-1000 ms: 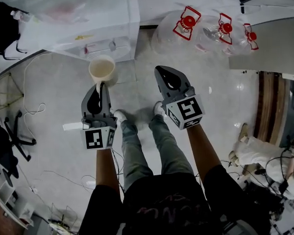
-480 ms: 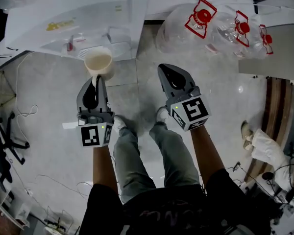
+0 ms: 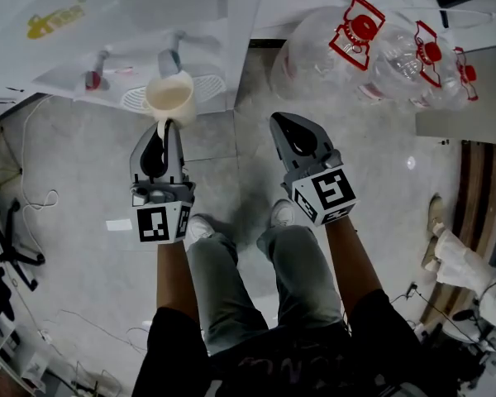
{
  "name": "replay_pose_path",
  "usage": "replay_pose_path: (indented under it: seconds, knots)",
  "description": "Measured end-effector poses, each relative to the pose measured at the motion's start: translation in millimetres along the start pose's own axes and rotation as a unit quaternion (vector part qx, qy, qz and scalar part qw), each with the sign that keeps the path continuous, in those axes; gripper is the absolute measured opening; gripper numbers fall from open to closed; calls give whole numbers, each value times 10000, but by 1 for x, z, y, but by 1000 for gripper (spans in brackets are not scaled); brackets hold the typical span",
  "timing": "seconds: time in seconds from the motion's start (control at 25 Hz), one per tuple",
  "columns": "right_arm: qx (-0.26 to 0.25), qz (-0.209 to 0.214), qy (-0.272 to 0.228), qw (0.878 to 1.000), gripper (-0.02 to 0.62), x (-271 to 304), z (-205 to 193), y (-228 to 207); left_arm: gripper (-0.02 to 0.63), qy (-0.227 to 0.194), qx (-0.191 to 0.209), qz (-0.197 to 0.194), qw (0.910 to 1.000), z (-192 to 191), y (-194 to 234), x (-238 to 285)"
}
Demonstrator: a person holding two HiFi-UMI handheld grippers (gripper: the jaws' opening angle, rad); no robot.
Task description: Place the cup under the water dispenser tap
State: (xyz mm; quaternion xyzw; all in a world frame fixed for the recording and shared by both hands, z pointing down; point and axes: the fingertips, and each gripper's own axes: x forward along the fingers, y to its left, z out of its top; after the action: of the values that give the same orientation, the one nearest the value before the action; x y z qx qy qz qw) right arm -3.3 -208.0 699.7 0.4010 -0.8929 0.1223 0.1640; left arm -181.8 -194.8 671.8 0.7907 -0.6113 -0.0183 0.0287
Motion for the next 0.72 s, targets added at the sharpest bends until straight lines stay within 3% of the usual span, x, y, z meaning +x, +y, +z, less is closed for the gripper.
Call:
replay_pose_path:
  seconds: [0.44, 0.72]
  knots:
    - [46, 13, 67, 10000, 14, 23, -35, -9, 43, -233, 9, -131, 9996, -27, 5, 11]
    - [91, 66, 129, 9999, 14, 27, -37, -4, 43, 84, -43, -239, 9997, -36, 5, 9]
